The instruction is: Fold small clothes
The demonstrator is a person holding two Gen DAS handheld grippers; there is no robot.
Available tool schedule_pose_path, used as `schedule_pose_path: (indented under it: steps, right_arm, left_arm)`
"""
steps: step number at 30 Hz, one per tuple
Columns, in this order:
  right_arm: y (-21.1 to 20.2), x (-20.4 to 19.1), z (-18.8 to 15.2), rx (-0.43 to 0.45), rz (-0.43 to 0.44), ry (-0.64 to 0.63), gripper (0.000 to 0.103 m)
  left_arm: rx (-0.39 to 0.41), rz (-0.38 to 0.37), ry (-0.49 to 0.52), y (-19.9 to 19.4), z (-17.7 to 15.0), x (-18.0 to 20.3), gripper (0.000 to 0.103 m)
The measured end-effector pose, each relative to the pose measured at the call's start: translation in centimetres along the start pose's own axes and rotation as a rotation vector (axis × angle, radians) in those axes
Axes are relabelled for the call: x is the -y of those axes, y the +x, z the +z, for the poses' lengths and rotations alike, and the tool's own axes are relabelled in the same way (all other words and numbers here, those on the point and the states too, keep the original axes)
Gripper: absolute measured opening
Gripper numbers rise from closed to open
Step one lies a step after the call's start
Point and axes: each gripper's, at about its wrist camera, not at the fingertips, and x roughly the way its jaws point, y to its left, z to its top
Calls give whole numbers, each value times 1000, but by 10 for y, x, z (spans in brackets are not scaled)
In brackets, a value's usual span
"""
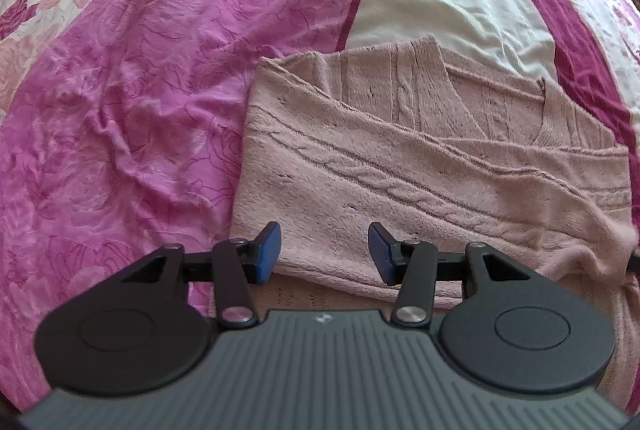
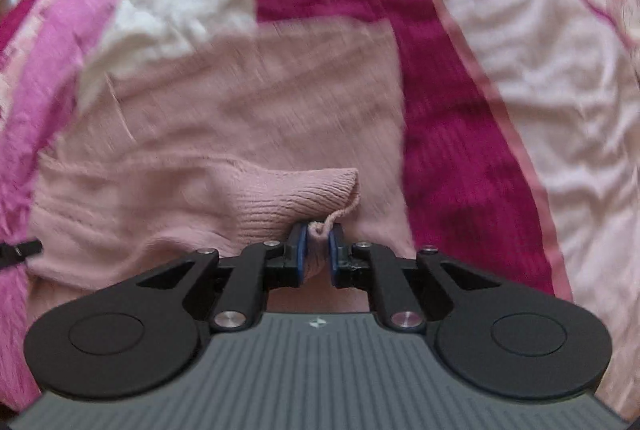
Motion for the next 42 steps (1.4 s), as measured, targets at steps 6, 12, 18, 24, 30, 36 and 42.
schedule_pose_path:
  steps: [6,12,18,24,30,36,42]
  right_arm:
    - [-18,10,2,50,18,-29,61]
    - [-4,8,39,83,60,-35,65]
    - [37,-7,52,-59,78,-130,47]
    - [-4,-37,55,32,132,-342,10]
    - [-31,-35,79,154,61,-406,10]
    - [43,-17,72,50,-26,-395,12]
    - [58,-7,66,61,-23,-294,26]
  left_arm:
    - [-1,21,11,5,2,2,50]
    - [9,41,19,9,7,2,50]
    - [16,49,11,12,10,1,50]
    - [28,42,-3,18,11,0,50]
    - [62,59,-35,25,13,-2,50]
    - [71,106,-10,42,11,3,50]
    - [73,131,57,44,9,10,50]
